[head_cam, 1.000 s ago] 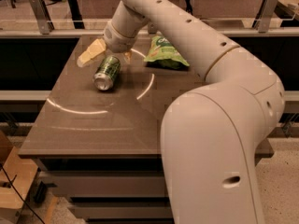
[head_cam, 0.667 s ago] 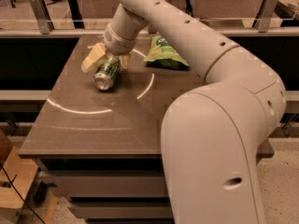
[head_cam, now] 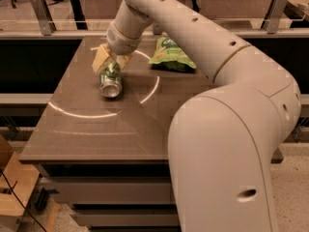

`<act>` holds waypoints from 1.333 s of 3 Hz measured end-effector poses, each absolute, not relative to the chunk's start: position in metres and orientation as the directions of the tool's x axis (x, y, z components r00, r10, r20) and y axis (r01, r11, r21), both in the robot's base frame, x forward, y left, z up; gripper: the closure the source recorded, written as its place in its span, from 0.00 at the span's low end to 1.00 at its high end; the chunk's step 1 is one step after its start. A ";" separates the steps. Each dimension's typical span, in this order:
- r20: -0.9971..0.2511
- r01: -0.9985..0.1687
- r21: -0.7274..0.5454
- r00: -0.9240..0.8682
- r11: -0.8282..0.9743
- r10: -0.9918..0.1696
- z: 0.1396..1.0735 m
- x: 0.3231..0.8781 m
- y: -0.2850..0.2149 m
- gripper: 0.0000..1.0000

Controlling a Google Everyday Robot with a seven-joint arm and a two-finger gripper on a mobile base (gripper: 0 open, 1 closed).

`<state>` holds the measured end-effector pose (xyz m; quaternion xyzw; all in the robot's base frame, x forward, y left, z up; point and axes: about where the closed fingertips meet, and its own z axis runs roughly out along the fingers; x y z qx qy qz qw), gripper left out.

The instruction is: Place green can upright

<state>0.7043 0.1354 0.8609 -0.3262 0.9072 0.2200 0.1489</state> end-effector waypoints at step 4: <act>-0.815 -0.853 0.207 -0.421 0.479 -0.397 0.949 0.706 0.124 1.00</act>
Offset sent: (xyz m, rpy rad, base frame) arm 0.0007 0.0067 0.0600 0.2134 -0.1547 0.0850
